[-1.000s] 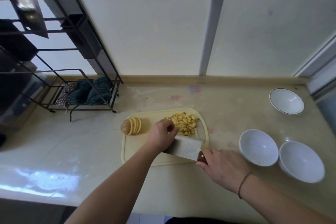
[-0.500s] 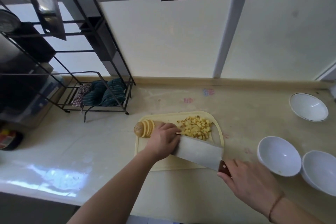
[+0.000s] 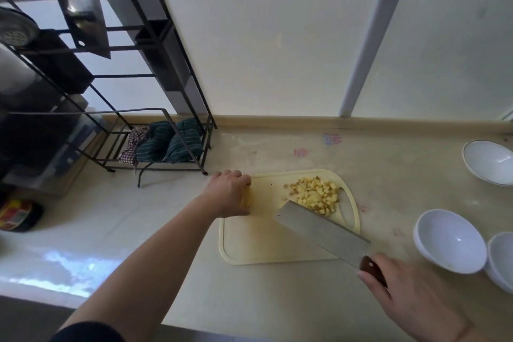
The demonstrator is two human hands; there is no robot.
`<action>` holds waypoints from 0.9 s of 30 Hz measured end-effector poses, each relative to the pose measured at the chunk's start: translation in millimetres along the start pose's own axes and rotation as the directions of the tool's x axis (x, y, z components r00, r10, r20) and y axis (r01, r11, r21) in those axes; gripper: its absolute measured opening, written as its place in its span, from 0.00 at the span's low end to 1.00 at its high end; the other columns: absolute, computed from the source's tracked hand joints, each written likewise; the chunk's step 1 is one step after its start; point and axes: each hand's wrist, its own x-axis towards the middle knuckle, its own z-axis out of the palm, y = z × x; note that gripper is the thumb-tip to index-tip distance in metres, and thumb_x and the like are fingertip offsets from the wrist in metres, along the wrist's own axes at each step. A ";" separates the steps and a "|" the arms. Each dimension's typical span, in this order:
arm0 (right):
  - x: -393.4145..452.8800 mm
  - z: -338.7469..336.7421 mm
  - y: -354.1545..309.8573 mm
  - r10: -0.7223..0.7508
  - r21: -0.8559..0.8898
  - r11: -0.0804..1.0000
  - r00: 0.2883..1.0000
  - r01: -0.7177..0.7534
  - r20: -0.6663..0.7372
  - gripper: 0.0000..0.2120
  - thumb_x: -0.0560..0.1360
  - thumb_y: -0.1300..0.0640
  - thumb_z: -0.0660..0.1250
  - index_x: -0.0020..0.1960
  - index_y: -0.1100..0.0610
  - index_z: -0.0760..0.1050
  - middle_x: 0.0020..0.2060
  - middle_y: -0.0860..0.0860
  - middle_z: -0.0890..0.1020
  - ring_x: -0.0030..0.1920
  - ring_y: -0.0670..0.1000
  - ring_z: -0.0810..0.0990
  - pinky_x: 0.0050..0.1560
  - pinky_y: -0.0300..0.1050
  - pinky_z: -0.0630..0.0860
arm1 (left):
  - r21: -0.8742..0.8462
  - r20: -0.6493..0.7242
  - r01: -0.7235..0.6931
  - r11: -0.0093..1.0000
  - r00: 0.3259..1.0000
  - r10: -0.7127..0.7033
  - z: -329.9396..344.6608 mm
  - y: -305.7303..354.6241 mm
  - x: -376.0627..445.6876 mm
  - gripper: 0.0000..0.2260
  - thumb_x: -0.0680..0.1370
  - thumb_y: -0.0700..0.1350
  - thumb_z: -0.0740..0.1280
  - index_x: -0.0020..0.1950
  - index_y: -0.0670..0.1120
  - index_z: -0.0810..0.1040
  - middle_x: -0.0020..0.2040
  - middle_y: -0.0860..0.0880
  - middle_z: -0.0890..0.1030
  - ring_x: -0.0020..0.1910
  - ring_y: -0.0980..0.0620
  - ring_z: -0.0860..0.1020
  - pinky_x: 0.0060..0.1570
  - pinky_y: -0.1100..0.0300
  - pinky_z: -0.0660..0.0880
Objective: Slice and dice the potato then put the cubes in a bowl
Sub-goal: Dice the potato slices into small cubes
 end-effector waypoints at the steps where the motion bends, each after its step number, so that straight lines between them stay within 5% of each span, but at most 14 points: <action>1: 0.7 -1.6 -1.3 0.004 -0.005 1.000 1.000 -0.004 -0.005 0.15 0.75 0.33 0.46 0.40 0.42 0.61 0.22 0.44 0.69 0.20 0.43 0.63 0.19 0.34 0.53 | -0.027 -0.014 0.001 1.000 1.000 -0.001 -0.3 0.4 1.0 0.31 0.71 0.60 0.75 0.70 0.54 0.70 0.62 0.52 0.75 0.63 0.47 0.73 0.70 0.48 0.63; 8: 3.1 -10.7 -13.5 0.111 0.319 0.934 0.978 -0.163 0.176 0.16 0.74 0.34 0.50 0.38 0.44 0.64 0.28 0.47 0.75 0.30 0.46 0.74 0.31 0.40 0.69 | -0.467 -0.156 0.040 0.883 0.980 -0.127 -3.6 11.0 -8.1 0.26 0.72 0.51 0.78 0.67 0.54 0.73 0.62 0.57 0.74 0.67 0.52 0.68 0.74 0.48 0.55; 10: 6.7 -14.4 -21.4 0.135 0.531 0.809 0.960 -0.251 0.247 0.17 0.76 0.39 0.56 0.38 0.50 0.70 0.26 0.49 0.75 0.26 0.46 0.72 0.31 0.43 0.70 | -0.611 -0.218 0.025 0.791 0.956 -0.198 -2.9 14.1 -15.8 0.26 0.71 0.51 0.79 0.65 0.53 0.74 0.61 0.59 0.71 0.65 0.54 0.66 0.72 0.49 0.61; 14: 21.5 -7.9 -41.4 0.113 0.750 0.332 0.813 -0.572 0.571 0.19 0.80 0.45 0.55 0.42 0.60 0.70 0.27 0.52 0.69 0.23 0.49 0.61 0.23 0.38 0.57 | -0.684 -0.500 -0.170 0.710 0.818 -0.286 30.9 13.6 -43.1 0.23 0.68 0.57 0.79 0.56 0.54 0.74 0.61 0.58 0.77 0.63 0.51 0.72 0.64 0.47 0.72; 18: 35.5 10.9 -60.2 0.026 0.764 0.206 0.784 -0.612 0.621 0.18 0.81 0.46 0.53 0.44 0.60 0.69 0.27 0.54 0.69 0.21 0.49 0.62 0.22 0.36 0.60 | -0.527 -0.681 -0.263 0.809 0.700 -0.216 75.0 32.5 -70.3 0.23 0.69 0.61 0.76 0.56 0.51 0.73 0.62 0.55 0.80 0.62 0.47 0.74 0.59 0.50 0.70; 27: 47.2 20.4 -42.1 0.106 0.774 0.098 0.780 -0.625 0.616 0.20 0.80 0.45 0.53 0.45 0.62 0.69 0.27 0.53 0.69 0.22 0.49 0.60 0.22 0.35 0.59 | -0.477 -0.526 -0.125 0.870 0.834 -0.168 104.6 57.8 -73.5 0.23 0.69 0.65 0.71 0.56 0.55 0.70 0.63 0.57 0.81 0.62 0.47 0.74 0.60 0.50 0.67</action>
